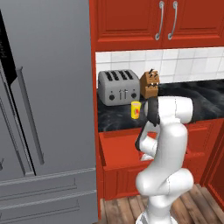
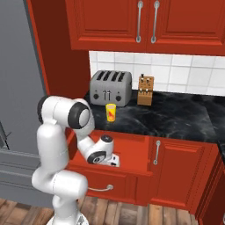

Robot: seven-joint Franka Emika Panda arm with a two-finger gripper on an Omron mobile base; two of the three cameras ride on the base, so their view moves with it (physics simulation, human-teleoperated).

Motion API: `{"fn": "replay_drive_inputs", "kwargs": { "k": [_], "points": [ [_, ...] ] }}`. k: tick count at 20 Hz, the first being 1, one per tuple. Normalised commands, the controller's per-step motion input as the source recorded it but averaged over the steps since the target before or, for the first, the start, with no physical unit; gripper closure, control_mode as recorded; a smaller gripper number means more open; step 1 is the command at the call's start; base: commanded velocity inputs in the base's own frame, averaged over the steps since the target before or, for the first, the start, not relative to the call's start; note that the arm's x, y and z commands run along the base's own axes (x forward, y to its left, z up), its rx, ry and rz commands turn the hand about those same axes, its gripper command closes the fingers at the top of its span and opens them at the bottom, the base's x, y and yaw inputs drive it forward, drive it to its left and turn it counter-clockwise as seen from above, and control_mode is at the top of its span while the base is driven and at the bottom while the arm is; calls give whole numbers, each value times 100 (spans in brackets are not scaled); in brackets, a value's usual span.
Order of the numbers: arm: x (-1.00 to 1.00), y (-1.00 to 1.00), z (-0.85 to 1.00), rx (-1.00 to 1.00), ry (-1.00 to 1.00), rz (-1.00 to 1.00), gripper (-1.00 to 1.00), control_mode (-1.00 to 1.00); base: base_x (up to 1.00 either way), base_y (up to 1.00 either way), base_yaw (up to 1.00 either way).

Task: Pick up the straw from the left drawer and put it inside the smoothie cup.

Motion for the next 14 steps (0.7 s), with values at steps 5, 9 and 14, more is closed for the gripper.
{"fn": "replay_drive_inputs", "kwargs": {
  "k": [5,9,14],
  "points": [
    [-80,0,24,0,-3,9,-100,-100,0,0,0],
    [1,-6,79,3,-3,0,-100,-100,0,0,0],
    [31,0,69,3,-1,0,-100,-100,0,0,0]
  ]
}}
